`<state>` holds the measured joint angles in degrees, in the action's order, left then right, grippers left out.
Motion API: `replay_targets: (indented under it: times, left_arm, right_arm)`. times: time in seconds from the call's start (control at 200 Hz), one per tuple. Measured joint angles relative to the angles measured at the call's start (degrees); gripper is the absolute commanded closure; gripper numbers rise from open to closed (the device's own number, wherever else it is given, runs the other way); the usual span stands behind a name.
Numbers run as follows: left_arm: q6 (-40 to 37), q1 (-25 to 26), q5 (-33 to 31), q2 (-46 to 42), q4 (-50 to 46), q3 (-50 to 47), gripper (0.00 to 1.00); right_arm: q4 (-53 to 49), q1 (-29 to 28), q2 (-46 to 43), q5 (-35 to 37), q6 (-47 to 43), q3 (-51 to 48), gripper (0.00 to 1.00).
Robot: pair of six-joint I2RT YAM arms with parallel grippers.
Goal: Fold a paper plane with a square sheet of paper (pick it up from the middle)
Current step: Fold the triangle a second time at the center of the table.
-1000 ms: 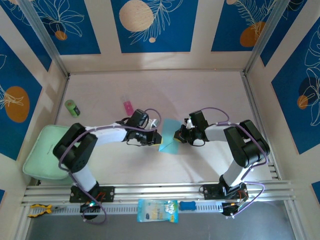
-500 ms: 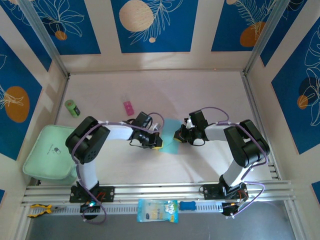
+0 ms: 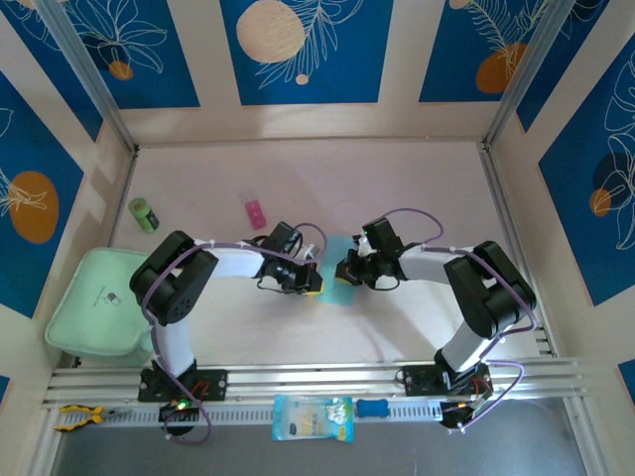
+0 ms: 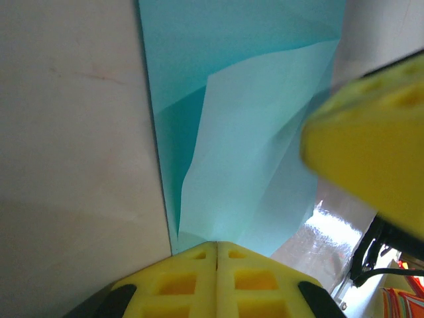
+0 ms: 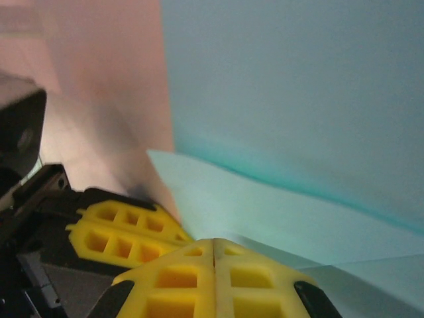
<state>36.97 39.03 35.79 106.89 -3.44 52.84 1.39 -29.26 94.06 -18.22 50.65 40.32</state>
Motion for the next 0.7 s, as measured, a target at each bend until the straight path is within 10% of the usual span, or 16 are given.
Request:
replay_targets:
  times: [0.7]
  left_arm:
    - [-0.04, 0.26, -1.29, -0.61, 0.04, -0.28, 1.0]
  right_arm:
    - [4.63, 0.0, 2.08, -0.79, 1.88, -2.4, 1.0]
